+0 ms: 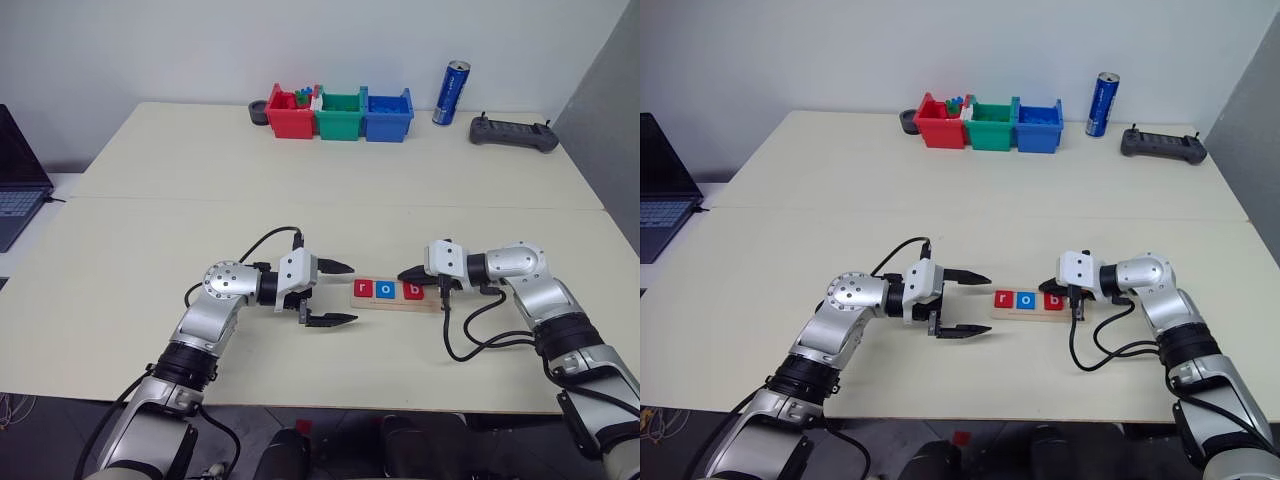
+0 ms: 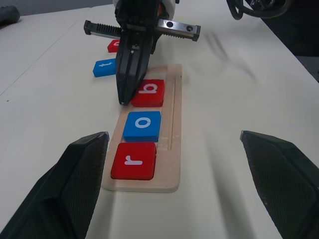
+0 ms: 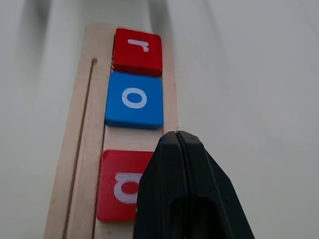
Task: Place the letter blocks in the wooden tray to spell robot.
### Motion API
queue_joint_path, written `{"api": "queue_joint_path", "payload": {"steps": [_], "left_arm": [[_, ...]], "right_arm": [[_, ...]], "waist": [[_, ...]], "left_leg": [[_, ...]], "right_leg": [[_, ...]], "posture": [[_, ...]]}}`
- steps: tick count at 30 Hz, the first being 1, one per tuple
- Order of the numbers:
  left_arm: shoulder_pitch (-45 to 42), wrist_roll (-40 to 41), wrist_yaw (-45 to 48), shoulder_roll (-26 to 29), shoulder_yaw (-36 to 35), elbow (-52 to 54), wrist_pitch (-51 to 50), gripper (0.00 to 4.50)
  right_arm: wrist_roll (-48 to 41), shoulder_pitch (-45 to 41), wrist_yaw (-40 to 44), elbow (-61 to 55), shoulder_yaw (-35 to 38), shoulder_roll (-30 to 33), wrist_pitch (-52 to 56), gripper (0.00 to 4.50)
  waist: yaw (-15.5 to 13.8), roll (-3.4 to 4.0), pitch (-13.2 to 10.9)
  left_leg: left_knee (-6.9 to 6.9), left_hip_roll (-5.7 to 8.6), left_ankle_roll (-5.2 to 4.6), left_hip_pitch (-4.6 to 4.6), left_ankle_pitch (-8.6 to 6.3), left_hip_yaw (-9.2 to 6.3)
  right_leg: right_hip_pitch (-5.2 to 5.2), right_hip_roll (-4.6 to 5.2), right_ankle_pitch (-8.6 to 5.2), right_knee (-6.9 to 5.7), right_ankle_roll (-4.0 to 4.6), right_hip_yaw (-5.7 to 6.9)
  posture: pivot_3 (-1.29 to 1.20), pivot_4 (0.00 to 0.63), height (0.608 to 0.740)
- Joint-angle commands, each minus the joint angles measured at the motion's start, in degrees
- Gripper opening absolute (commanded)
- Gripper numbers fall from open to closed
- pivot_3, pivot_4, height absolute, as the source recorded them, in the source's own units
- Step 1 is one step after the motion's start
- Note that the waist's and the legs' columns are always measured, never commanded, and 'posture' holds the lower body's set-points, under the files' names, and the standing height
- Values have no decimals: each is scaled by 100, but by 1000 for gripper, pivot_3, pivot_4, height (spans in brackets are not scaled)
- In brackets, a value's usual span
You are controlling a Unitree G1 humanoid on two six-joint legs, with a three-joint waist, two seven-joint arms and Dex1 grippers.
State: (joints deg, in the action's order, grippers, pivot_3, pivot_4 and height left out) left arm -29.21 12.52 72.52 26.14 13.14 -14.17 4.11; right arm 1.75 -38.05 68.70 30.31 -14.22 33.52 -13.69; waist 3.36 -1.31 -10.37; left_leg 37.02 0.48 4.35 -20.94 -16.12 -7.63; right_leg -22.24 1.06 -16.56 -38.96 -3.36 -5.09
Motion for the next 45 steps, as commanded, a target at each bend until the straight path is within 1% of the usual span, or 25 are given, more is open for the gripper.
{"api": "queue_joint_path", "payload": {"steps": [1,6,12,16,20,23,25,27,31,34,35,39,42,45], "left_arm": [[16,12,-38,33,-61,143,44,4500],[0,15,-46,33,-56,124,52,4500],[-3,14,-48,43,-56,119,60,4500],[52,20,-72,27,-38,204,43,4500],[88,33,-67,42,-44,240,41,4500],[91,39,-47,58,-57,219,54,4500],[73,37,-35,54,-58,157,83,4500],[62,31,-27,46,-52,109,110,4500],[5,31,13,8,-26,39,137,4500],[-67,17,46,-20,-21,-44,165,4500],[-94,15,62,-28,-23,-76,175,4500],[-175,0,117,-48,-13,-195,242,4500],[-204,1,138,-54,-4,-202,241,4500],[-209,-7,166,-40,-7,-204,244,4500]], "right_arm": [[23,-186,-24,48,47,20,-132,16],[-53,-162,50,-27,67,17,-96,16],[-281,-161,112,-283,214,76,189,16],[-508,126,40,-997,534,421,609,16],[-864,927,-229,-2267,1045,835,1478,16],[-1097,1650,-743,-3138,1636,1018,2306,547],[-1135,2139,-1238,-3561,2067,1011,2764,1133],[-1122,2432,-1623,-3834,2319,953,3093,1844],[-995,2915,-2898,-4394,2915,459,3891,3213],[-845,3021,-3763,-4722,3093,14,4434,4234],[-778,2997,-4063,-4794,3117,-147,4592,4472],[-663,2782,-5173,-4956,3164,-909,5299,4472],[-702,2619,-5653,-4991,3136,-1369,5677,4472],[-674,2481,-5945,-4919,3049,-1601,5898,4472]], "waist": [[0,0,0],[0,0,0],[0,0,0],[-9,1,-1],[-52,1,-1],[-73,1,-1],[-95,1,-1],[-85,1,-1],[-66,1,-1],[-65,1,-1],[-63,2,0],[-48,3,0],[-46,4,1],[-44,5,1]], "left_leg": [[0,0,0,0,0,0],[0,0,0,0,0,0],[0,0,0,0,0,0],[0,1,0,-1,0,-2],[-2,1,0,-7,0,-8],[-2,1,0,-9,0,-8],[-2,3,0,-9,0,-6],[-1,2,0,-6,0,0],[-2,0,0,-1,0,2],[-2,0,0,-1,0,1],[-2,0,0,-2,0,2],[-3,0,0,-1,0,2],[-4,1,0,-1,0,1],[-5,1,0,-2,0,1]], "right_leg": [[0,0,0,0,0,0],[0,0,0,0,0,0],[0,0,0,0,0,0],[0,1,0,0,0,0],[1,2,0,6,0,5],[0,2,0,5,0,5],[0,2,0,4,0,3],[1,0,-1,3,0,-1],[2,-3,-1,-1,0,-3],[2,-4,-1,-2,-1,-3],[2,-4,-1,-2,-1,-4],[1,-5,-1,-3,0,-4],[0,-4,-1,-3,0,-5],[0,-4,-1,-2,0,-3]], "posture": [[0,150,740],[0,150,740],[0,150,740],[0,150,740],[0,150,740],[0,150,740],[0,150,740],[0,150,740],[0,150,740],[0,150,740],[0,150,740],[0,150,740],[0,150,740],[0,150,740]]}}
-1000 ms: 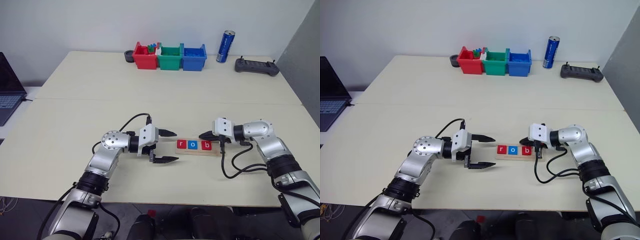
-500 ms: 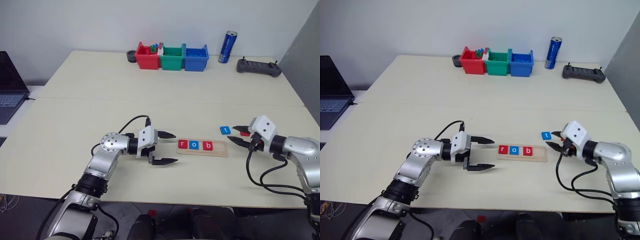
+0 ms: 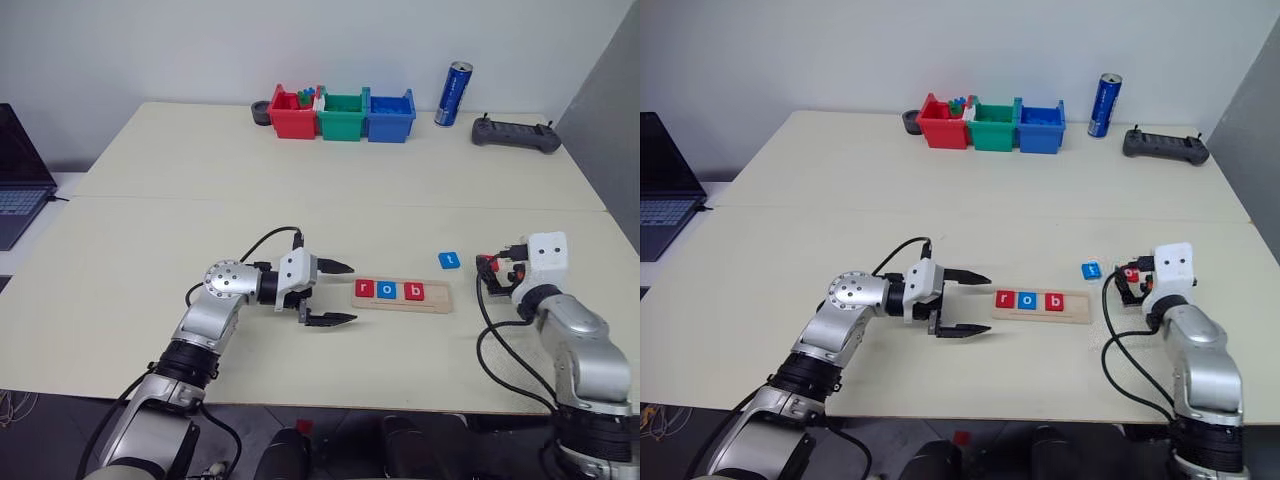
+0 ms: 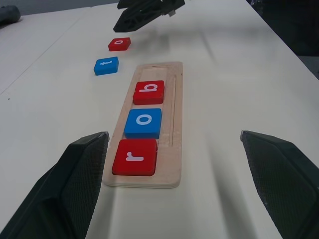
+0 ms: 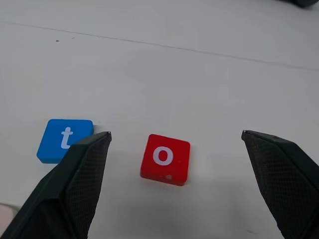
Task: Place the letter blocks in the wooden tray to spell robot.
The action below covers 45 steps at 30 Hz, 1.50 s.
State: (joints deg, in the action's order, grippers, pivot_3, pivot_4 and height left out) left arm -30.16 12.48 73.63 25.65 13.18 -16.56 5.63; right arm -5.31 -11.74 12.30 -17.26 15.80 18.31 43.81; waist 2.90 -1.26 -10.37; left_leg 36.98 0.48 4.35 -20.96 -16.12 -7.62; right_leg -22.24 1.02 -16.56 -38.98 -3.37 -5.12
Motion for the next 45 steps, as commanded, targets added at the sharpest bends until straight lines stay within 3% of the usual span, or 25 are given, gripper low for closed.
{"api": "queue_joint_path", "payload": {"steps": [1,17,26,30,35,40,45], "left_arm": [[-115,-6,68,13,-13,32,95,4500],[-44,-40,47,43,-48,135,91,4500],[-26,-44,41,43,-45,136,120,4500],[-24,-42,41,34,-36,141,133,4500],[-15,-46,46,29,-28,129,162,4500],[39,-44,53,1,0,138,197,4500],[-7,-58,56,-60,13,62,226,4500]], "right_arm": [[30,-187,-391,-124,52,-140,205,4472],[-54,-620,-1081,1171,190,-504,80,4472],[-99,-466,-973,1067,113,-394,-46,1505],[-63,-283,-871,634,-4,-198,110,1448],[-331,330,-562,-800,80,167,1140,1448],[-797,1040,-505,-2457,329,-104,2819,1448],[-866,1177,-545,-2766,264,-355,3544,1448]], "waist": [[3,0,0],[53,5,3],[20,6,4],[18,6,4],[20,9,3],[34,13,6],[35,14,7]], "left_leg": [[0,0,0,0,0,0],[-1,-2,-1,4,0,1],[0,1,-1,2,0,0],[-1,1,-1,1,0,-1],[-4,0,-1,-4,0,-4],[-5,-6,-1,-2,0,-7],[-2,-5,-1,1,0,-4]], "right_leg": [[0,0,0,0,0,0],[1,-4,0,-2,0,-1],[2,-1,0,0,0,0],[2,0,0,2,0,1],[-2,-1,-1,4,0,2],[-1,-8,-2,1,1,3],[1,-8,-2,1,1,0]], "posture": [[0,150,740],[0,150,740],[0,150,740],[0,150,740],[0,150,740],[0,150,740],[0,150,740]]}}
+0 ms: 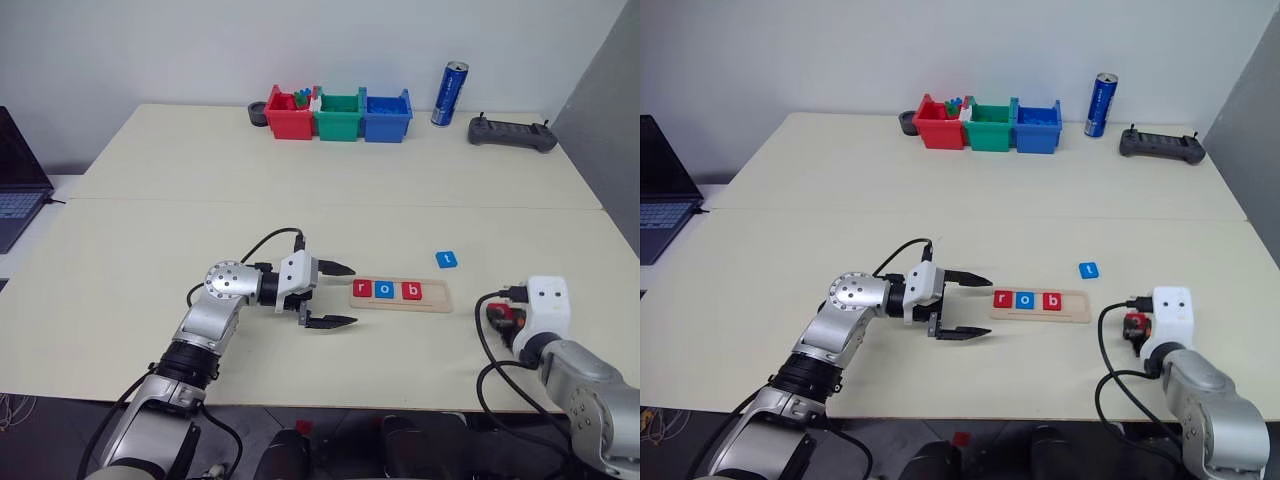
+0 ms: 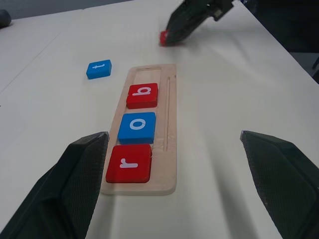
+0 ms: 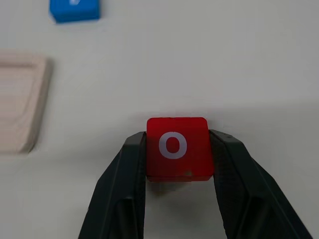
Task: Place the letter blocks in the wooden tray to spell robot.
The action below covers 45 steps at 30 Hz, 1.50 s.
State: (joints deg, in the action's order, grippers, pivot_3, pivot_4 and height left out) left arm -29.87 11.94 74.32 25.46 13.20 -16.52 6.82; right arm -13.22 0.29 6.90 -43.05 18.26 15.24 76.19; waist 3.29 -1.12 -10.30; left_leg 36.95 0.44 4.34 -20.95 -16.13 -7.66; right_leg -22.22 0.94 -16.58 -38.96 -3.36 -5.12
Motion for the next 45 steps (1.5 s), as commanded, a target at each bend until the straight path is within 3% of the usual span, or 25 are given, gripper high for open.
{"api": "queue_joint_path", "payload": {"steps": [1,3,12,16,19,23,27,32,45], "left_arm": [[-47,-6,-11,-52,14,46,111,4500],[-80,-16,-11,-81,19,13,119,4500],[-86,-19,-45,-153,-33,-21,156,4500],[-13,-27,-49,-171,-5,18,189,4500],[-68,-43,-63,-216,-2,-58,204,4500],[-184,-68,-49,-290,4,-198,248,4500],[-271,-78,-10,-364,34,-313,297,4500],[-308,-96,32,-407,60,-372,342,4500],[-307,-72,67,-274,46,-286,289,4500]], "right_arm": [[-71,-48,-6,-145,-5,-77,348,1448],[-129,-111,86,-8,-1,-110,349,1448],[-399,-161,691,-75,760,537,410,4467],[-880,-345,1325,-179,1265,1066,902,4467],[-1578,-262,2459,82,1385,2043,889,4467],[-1649,490,4488,940,1297,3343,-1477,4467],[-437,687,5785,2807,412,4112,-5150,4467],[133,-115,6333,4655,-419,4269,-7272,4467],[245,-1009,6898,5739,-1502,4051,-8147,4467]], "waist": [[-3,0,0],[-2,-1,0],[-15,-1,0],[-34,-1,0],[-23,2,-2],[-46,-11,-9],[-37,-26,-18],[6,-27,-21],[-31,-25,-21]], "left_leg": [[1,1,0,0,0,0],[0,0,0,1,0,0],[1,3,0,0,0,1],[-2,3,0,-2,0,1],[-2,3,-1,0,-1,5],[-2,3,-2,-1,-1,1],[3,5,-2,2,-1,12],[4,3,-2,9,-1,20],[5,7,-1,6,-1,13]], "right_leg": [[0,0,0,0,0,0],[0,0,0,1,0,1],[2,2,0,2,-1,0],[1,2,0,6,-1,2],[2,2,0,5,-1,-1],[10,1,-2,16,-3,7],[17,5,-12,25,-32,2],[16,4,-5,20,-25,-8],[13,8,5,14,-9,-6]], "posture": [[0,150,740],[0,150,740],[0,150,740],[0,150,740],[0,150,740],[0,150,740],[0,150,740],[0,150,740],[0,150,740]]}}
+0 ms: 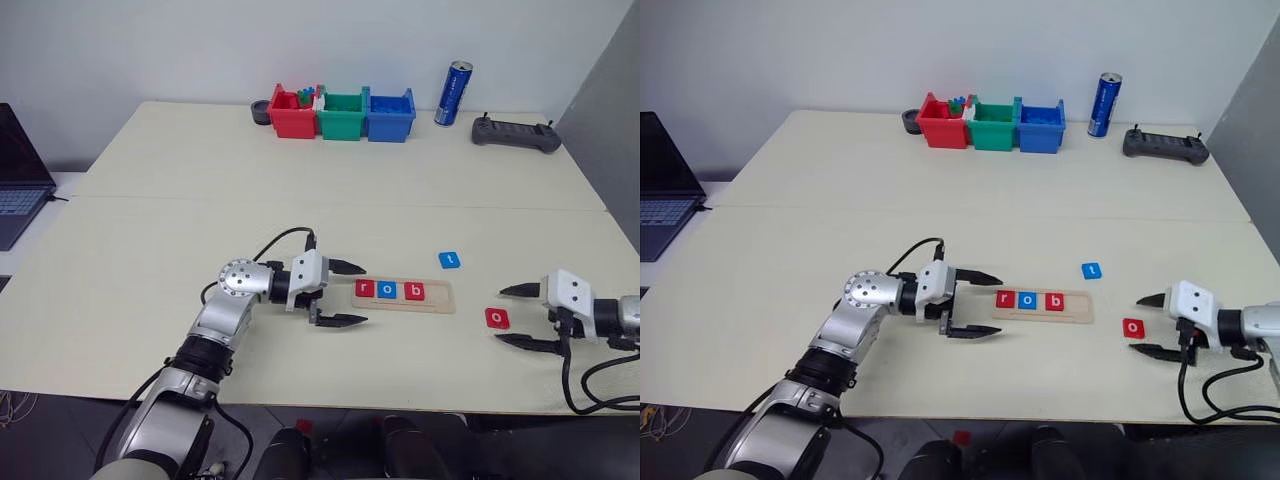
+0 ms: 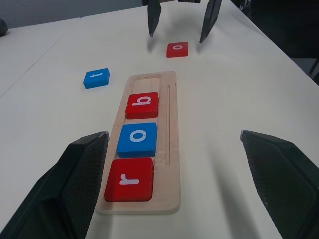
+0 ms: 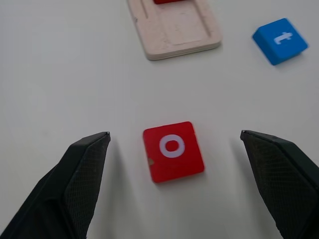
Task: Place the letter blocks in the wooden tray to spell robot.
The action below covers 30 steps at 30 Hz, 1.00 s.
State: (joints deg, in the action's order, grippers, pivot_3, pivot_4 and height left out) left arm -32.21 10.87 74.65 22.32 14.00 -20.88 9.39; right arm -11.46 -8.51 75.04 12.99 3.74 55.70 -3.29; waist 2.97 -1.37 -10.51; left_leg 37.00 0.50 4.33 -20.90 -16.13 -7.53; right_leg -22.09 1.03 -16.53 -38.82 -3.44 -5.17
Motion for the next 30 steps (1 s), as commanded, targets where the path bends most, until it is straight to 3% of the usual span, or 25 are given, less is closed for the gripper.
{"api": "queue_joint_path", "payload": {"steps": [1,2,5,12,19,30], "left_arm": [[-73,34,35,50,-36,153,30,4500],[-75,35,40,63,-39,155,27,4500],[-66,42,39,91,-41,211,-5,4500],[-83,49,37,144,-50,220,-25,4500],[-105,39,20,135,-54,163,10,4500],[29,52,-67,167,-69,336,-16,4500]], "right_arm": [[100,-172,68,228,-103,-19,-257,4467],[139,-227,47,329,-152,-51,-308,4467],[200,-348,-2,608,-222,-116,-388,3825],[258,-614,16,1097,-300,-117,-616,1474],[171,-1180,81,894,-400,-213,-322,1465],[497,-2407,362,1163,-1182,-992,-379,1465]], "waist": [[1,0,0],[8,0,0],[17,0,0],[17,0,0],[35,1,1],[21,2,1]], "left_leg": [[0,0,0,0,0,0],[1,0,0,1,0,1],[1,-1,0,2,0,0],[5,0,0,3,0,1],[5,-1,0,3,0,1],[3,-1,0,-3,0,-5]], "right_leg": [[0,0,0,0,0,0],[0,0,0,0,0,0],[0,0,0,-2,0,0],[2,0,0,-4,0,-1],[0,0,0,-6,1,-2],[-6,3,0,-4,1,3]], "posture": [[0,150,740],[0,150,740],[0,150,740],[0,150,740],[0,150,740],[0,150,740]]}}
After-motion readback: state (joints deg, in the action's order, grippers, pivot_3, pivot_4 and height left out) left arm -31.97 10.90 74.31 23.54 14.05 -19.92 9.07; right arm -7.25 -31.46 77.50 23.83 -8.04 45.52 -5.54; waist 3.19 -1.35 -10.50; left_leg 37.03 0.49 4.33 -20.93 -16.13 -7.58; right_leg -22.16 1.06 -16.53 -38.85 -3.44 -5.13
